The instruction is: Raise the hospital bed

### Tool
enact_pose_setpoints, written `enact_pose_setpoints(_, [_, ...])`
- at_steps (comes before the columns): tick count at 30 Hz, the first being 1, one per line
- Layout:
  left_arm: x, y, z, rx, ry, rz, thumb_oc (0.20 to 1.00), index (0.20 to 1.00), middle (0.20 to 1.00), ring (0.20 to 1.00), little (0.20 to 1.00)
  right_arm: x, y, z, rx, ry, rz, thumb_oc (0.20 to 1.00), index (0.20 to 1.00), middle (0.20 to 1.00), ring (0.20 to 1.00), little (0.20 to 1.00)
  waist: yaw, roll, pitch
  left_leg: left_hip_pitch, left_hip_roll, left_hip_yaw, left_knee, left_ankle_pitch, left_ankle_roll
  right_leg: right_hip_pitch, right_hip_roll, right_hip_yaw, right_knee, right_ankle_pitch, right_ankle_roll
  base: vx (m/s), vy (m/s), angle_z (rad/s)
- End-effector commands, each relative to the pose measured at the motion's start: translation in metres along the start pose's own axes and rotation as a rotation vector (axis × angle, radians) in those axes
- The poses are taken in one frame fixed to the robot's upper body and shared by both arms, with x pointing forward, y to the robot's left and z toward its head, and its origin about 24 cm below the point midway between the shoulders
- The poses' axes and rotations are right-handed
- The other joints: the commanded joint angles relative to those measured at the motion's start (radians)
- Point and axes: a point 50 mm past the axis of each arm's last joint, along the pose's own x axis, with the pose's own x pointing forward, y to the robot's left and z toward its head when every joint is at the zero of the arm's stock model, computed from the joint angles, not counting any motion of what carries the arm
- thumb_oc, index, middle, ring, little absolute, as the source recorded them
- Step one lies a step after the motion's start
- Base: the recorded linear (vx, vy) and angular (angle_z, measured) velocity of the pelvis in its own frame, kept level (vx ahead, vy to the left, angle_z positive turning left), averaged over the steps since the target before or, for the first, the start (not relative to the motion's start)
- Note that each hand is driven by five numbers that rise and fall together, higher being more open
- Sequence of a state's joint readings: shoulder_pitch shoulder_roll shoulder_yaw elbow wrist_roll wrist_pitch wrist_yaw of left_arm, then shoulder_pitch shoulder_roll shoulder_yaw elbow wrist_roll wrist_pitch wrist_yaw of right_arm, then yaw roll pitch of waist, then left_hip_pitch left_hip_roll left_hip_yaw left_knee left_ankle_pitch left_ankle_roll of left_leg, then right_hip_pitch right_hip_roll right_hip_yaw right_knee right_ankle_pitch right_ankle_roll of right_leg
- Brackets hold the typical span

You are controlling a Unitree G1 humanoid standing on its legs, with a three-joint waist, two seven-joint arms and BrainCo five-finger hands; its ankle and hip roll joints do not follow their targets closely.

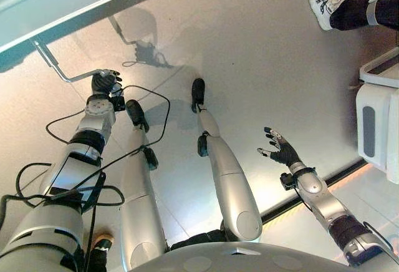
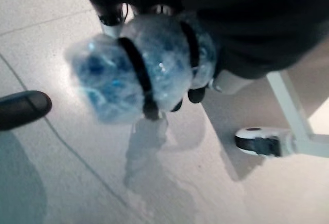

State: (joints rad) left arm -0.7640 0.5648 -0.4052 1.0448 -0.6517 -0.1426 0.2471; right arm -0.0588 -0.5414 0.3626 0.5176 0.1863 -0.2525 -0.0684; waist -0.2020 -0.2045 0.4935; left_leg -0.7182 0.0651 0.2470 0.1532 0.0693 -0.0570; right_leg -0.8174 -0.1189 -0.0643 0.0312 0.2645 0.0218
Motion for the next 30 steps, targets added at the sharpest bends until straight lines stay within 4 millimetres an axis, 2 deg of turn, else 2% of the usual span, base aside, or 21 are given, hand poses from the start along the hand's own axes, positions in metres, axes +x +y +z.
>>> enact_pose_setpoints(1, [-0.011, -0.069, 0.046, -0.06, -0.235, -0.248, 0.2, 0.2, 0.2, 0.2, 0.2, -0.018, -0.032, -0.022, -0.122, 0.102, -0.036, 1.0, 1.0, 1.0, 1.0, 1.0, -0.042, 0.13, -0.014, 0.018, -0.035, -0.042, -0.083, 0.029, 0.019, 0.025, 0.051, -0.06, 0.123, -0.141, 0.059, 0.0, 0.003, -0.08])
enact_pose_setpoints(4, [-0.023, -0.086, 0.036, -0.088, -0.23, -0.332, 0.2, 0.2, 0.2, 0.2, 0.2, -0.023, -0.036, -0.03, -0.142, 0.138, -0.042, 1.0, 1.0, 1.0, 1.0, 1.0, -0.034, 0.163, -0.026, 0.047, -0.045, -0.041, -0.094, 0.029, 0.021, 0.055, 0.049, -0.059, 0.112, -0.143, 0.055, 0.0, 0.0, 0.0])
enact_pose_setpoints(7, [-0.028, -0.091, 0.03, -0.117, -0.219, -0.351, 0.2, 0.2, 0.2, 0.2, 0.2, -0.025, -0.038, -0.033, -0.15, 0.154, -0.048, 1.0, 1.0, 1.0, 1.0, 1.0, -0.029, 0.175, -0.029, 0.059, -0.048, -0.041, -0.098, 0.03, 0.021, 0.067, 0.05, -0.059, 0.107, -0.142, 0.054, 0.0, 0.0, 0.0])
enact_pose_setpoints(8, [-0.037, -0.099, 0.02, -0.156, -0.199, -0.393, 0.2, 0.2, 0.2, 0.2, 0.2, -0.029, -0.038, -0.04, -0.159, 0.187, -0.047, 1.0, 1.0, 1.0, 1.0, 1.0, -0.018, 0.196, -0.042, 0.086, -0.056, -0.046, -0.11, 0.029, 0.024, 0.094, 0.05, -0.063, 0.097, -0.142, 0.054, 0.0, 0.0, 0.0])
enact_pose_setpoints(11, [-0.044, -0.102, 0.013, -0.168, -0.194, -0.421, 0.2, 0.2, 0.2, 0.2, 0.2, -0.032, -0.039, -0.045, -0.157, 0.206, -0.051, 1.0, 1.0, 1.0, 1.0, 1.0, -0.009, 0.206, -0.051, 0.102, -0.06, -0.048, -0.112, 0.028, 0.026, 0.113, 0.05, -0.065, 0.095, -0.143, 0.052, 0.0, -0.001, -0.01])
enact_pose_setpoints(12, [-0.05, -0.1, 0.006, -0.182, -0.187, -0.444, 0.2, 0.2, 0.2, 0.2, 0.2, -0.034, -0.038, -0.048, -0.154, 0.222, -0.053, 1.0, 1.0, 1.0, 1.0, 1.0, 0.002, 0.212, -0.059, 0.115, -0.065, -0.056, -0.11, 0.025, 0.028, 0.131, 0.048, -0.069, 0.095, -0.147, 0.052, 0.0, 0.0, 0.0])
enact_pose_setpoints(14, [-0.053, -0.099, 0.005, -0.192, -0.195, -0.455, 0.2, 0.2, 0.2, 0.2, 0.2, -0.035, -0.038, -0.048, -0.157, 0.225, -0.052, 1.0, 1.0, 1.0, 1.0, 1.0, 0.007, 0.215, -0.061, 0.122, -0.067, -0.058, -0.108, 0.024, 0.029, 0.14, 0.046, -0.071, 0.095, -0.147, 0.051, 0.0, -0.006, 0.05])
enact_pose_setpoints(16, [-0.059, -0.097, -0.001, -0.199, -0.187, -0.473, 0.2, 0.2, 0.2, 0.2, 0.2, -0.036, -0.037, -0.051, -0.148, 0.235, -0.055, 1.0, 1.0, 1.0, 1.0, 1.0, 0.018, 0.216, -0.065, 0.13, -0.071, -0.066, -0.104, 0.022, 0.031, 0.158, 0.041, -0.079, 0.093, -0.147, 0.051, 0.0, -0.005, 0.08])
enact_pose_setpoints(18, [-0.066, -0.086, -0.005, -0.209, -0.204, -0.483, 0.2, 0.2, 0.2, 0.2, 0.2, -0.038, -0.035, -0.057, -0.141, 0.26, -0.053, 1.0, 1.0, 1.0, 1.0, 1.0, 0.036, 0.213, -0.069, 0.147, -0.077, -0.075, -0.105, 0.024, 0.034, 0.187, 0.034, -0.09, 0.085, -0.145, 0.054, -0.01, -0.005, 0.17])
enact_pose_setpoints(20, [-0.066, -0.085, -0.005, -0.208, -0.204, -0.482, 0.2, 0.2, 0.2, 0.2, 0.2, -0.038, -0.035, -0.057, -0.141, 0.26, -0.052, 1.0, 1.0, 1.0, 1.0, 1.0, 0.036, 0.213, -0.069, 0.148, -0.077, -0.075, -0.105, 0.025, 0.034, 0.188, 0.034, -0.09, 0.084, -0.145, 0.054, -0.01, -0.005, 0.2])
enact_pose_setpoints(21, [-0.073, -0.074, -0.01, -0.23, -0.209, -0.484, 0.2, 0.2, 0.2, 0.2, 0.2, -0.039, -0.033, -0.061, -0.132, 0.28, -0.056, 1.0, 1.0, 1.0, 1.0, 1.0, 0.055, 0.208, -0.076, 0.157, -0.082, -0.088, -0.108, 0.029, 0.037, 0.21, 0.03, -0.1, 0.073, -0.141, 0.057, -0.01, -0.003, 0.13])
enact_pose_setpoints(24, [-0.075, -0.071, -0.012, -0.234, -0.203, -0.485, 0.2, 0.2, 0.2, 0.2, 0.2, -0.039, -0.031, -0.062, -0.131, 0.285, -0.052, 1.0, 1.0, 1.0, 1.0, 1.0, 0.06, 0.205, -0.078, 0.161, -0.083, -0.092, -0.11, 0.03, 0.038, 0.217, 0.028, -0.104, 0.068, -0.14, 0.058, 0.0, 0.007, 0.09])
enact_pose_setpoints(26, [-0.081, -0.054, -0.021, -0.247, -0.191, -0.471, 0.2, 0.2, 0.2, 0.2, 0.2, -0.042, -0.026, -0.069, -0.127, 0.319, -0.035, 1.0, 1.0, 1.0, 1.0, 1.0, 0.084, 0.19, -0.086, 0.167, -0.088, -0.104, -0.11, 0.034, 0.042, 0.24, 0.022, -0.118, 0.054, -0.134, 0.062, -0.01, 0.024, 0.17])
enact_pose_setpoints(30, [-0.085, -0.045, -0.025, -0.251, -0.182, -0.467, 0.2, 0.2, 0.2, 0.2, 0.2, -0.043, -0.022, -0.073, -0.12, 0.335, -0.025, 1.0, 1.0, 1.0, 1.0, 1.0, 0.098, 0.177, -0.086, 0.169, -0.093, -0.114, -0.109, 0.035, 0.045, 0.253, 0.018, -0.129, 0.044, -0.127, 0.064, -0.01, 0.027, 0.2])
